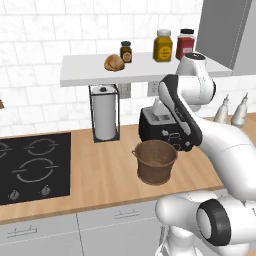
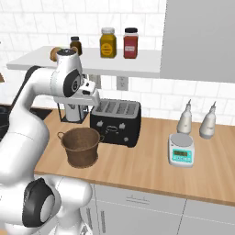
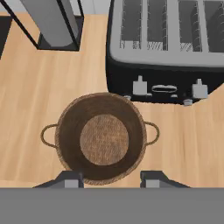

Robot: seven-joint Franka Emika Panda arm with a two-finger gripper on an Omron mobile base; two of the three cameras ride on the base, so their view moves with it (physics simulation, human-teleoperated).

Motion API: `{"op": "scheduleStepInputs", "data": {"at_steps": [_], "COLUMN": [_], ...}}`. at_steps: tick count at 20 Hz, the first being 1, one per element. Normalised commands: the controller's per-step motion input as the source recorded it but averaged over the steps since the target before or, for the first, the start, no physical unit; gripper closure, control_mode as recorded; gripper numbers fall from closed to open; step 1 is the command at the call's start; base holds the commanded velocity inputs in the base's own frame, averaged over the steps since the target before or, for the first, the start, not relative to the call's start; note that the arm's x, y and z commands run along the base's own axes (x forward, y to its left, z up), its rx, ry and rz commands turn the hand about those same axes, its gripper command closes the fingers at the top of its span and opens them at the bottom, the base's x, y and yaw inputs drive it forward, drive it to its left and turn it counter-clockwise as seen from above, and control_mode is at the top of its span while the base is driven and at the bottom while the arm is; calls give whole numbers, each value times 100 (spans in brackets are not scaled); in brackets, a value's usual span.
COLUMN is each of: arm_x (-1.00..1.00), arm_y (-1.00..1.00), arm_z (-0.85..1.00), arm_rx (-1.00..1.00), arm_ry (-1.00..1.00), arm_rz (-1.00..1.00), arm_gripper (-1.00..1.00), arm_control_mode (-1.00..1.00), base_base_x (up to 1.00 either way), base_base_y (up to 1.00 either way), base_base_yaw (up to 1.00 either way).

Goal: Open the cabinet, pick up the bread from the cabinet and place it in the basket. Then move the basket to the dining counter.

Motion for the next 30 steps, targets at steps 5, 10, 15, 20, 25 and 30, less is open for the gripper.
{"op": "scheduleStepInputs", "data": {"at_steps": [5,10,15,20,25,30], "arm_x": [-63,-59,-12,0,7,34], "arm_y": [13,22,23,18,38,56], "arm_z": [0,45,88,84,61,14], "arm_rx": [0,0,0,2,0,2], "arm_ry": [-11,-28,-18,-11,-7,0], "arm_rz": [5,15,22,22,4,0], "arm_gripper": [-100,-100,-100,-100,-100,-100], "arm_control_mode": [-100,-100,-100,-100,-100,-100], "base_base_x": [0,0,0,0,0,0], "base_base_y": [0,0,0,0,0,0], "base_base_yaw": [0,0,0,0,0,0]}}
